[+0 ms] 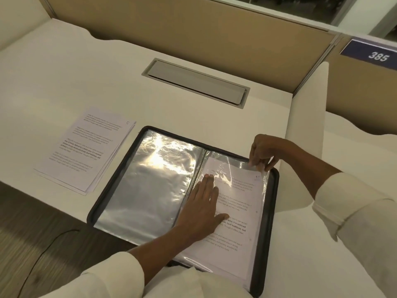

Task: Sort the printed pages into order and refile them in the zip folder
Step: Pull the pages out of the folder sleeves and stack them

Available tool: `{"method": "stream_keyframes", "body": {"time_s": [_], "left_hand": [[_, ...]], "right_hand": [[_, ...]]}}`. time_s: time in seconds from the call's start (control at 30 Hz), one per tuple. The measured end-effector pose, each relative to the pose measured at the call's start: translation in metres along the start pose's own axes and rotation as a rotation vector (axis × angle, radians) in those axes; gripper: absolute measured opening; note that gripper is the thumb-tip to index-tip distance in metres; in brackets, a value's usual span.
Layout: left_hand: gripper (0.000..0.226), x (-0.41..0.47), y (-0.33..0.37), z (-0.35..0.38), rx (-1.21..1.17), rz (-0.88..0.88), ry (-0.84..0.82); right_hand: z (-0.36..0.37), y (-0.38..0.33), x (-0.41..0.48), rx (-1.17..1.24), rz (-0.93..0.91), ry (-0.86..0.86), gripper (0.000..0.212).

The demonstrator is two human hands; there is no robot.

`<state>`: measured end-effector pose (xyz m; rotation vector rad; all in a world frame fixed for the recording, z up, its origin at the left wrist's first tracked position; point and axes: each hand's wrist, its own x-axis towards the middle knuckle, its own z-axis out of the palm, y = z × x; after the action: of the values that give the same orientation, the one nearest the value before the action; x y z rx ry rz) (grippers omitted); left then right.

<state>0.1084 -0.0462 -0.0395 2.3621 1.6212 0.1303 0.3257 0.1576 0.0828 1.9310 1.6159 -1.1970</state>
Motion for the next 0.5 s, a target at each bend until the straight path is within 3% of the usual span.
{"method": "stream_keyframes", "body": {"time_s": [0.23,0.4,0.5], "left_hand": [[0.091,0.0,-0.001,0.008,0.03,-0.002,0.014],[0.091,0.0,-0.003,0.01,0.027,0.007,0.013],[0.091,-0.001,-0.004,0.012,0.026,0.013,0.015]], "right_hand": [[0.001,-0.001,0.022,-0.041,-0.069,0.008,0.021],[0.007,0.006,0.031,-0.143,-0.054,-0.027,0.015],[0.005,0.008,0.033,-0.142,-0.057,-0.091,0.025]]}}
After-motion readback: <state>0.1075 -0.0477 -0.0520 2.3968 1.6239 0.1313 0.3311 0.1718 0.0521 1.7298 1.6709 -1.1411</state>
